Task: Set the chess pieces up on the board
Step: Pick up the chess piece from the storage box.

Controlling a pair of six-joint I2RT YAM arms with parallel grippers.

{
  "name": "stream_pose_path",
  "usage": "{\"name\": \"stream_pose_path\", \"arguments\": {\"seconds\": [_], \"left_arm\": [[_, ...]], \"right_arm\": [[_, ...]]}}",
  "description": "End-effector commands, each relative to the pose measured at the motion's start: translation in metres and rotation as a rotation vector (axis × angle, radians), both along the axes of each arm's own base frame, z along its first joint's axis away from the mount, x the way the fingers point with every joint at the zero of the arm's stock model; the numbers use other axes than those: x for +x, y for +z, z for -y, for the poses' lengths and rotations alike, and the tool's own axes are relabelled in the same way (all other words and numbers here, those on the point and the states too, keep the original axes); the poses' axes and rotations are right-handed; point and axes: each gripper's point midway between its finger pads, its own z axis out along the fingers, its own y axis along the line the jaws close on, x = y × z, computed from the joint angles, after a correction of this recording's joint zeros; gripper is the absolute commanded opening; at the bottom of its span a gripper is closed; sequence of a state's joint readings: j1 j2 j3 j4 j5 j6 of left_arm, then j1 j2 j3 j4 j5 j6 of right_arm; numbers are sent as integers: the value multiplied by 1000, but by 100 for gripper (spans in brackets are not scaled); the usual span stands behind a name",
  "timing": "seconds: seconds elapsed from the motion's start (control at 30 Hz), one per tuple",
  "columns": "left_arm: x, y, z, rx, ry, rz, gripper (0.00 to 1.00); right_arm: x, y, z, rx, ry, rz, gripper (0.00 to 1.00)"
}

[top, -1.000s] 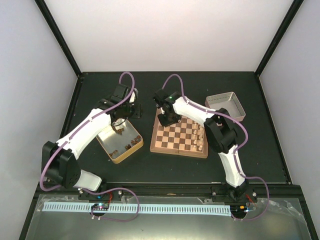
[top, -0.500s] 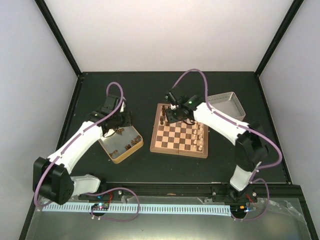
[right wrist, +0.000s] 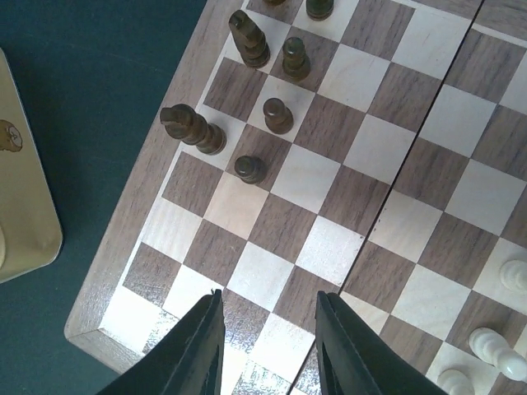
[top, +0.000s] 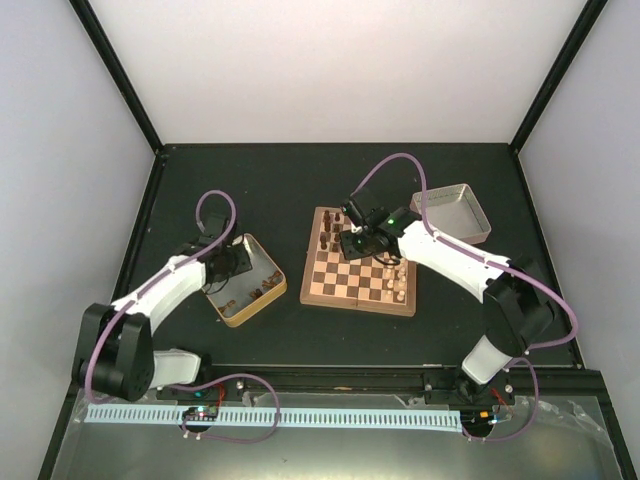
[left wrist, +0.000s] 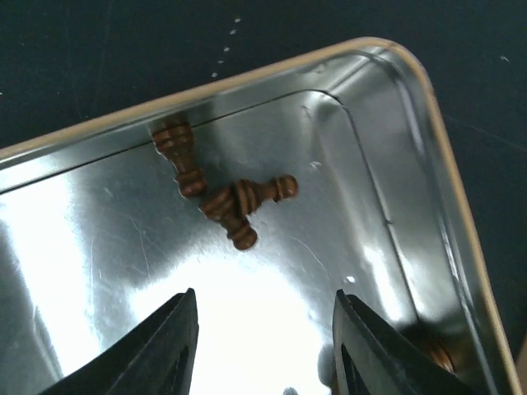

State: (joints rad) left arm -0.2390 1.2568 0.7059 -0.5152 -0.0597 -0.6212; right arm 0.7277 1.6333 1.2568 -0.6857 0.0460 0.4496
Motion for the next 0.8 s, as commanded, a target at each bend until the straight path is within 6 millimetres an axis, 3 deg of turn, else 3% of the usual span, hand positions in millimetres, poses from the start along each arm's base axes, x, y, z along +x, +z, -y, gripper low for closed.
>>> {"name": "stream_pose_path", "arguments": {"seconds": [0.0,0.3,0.43,0.77], "left_arm": [[25,-8,-11,6,78,42,43],[42,-29,-19,51,100,-1,30],[46,-37,-20,64,88,-25,30],[41,-50,-26,98,112,-83,24]], "right_arm": [[2,10,-6,59,-2,20,31],[1,11,-3,58,-5,29,30],[-1,10,-2,56,-4,25,29],[-2,9,-2,56,-1,24,29]]}}
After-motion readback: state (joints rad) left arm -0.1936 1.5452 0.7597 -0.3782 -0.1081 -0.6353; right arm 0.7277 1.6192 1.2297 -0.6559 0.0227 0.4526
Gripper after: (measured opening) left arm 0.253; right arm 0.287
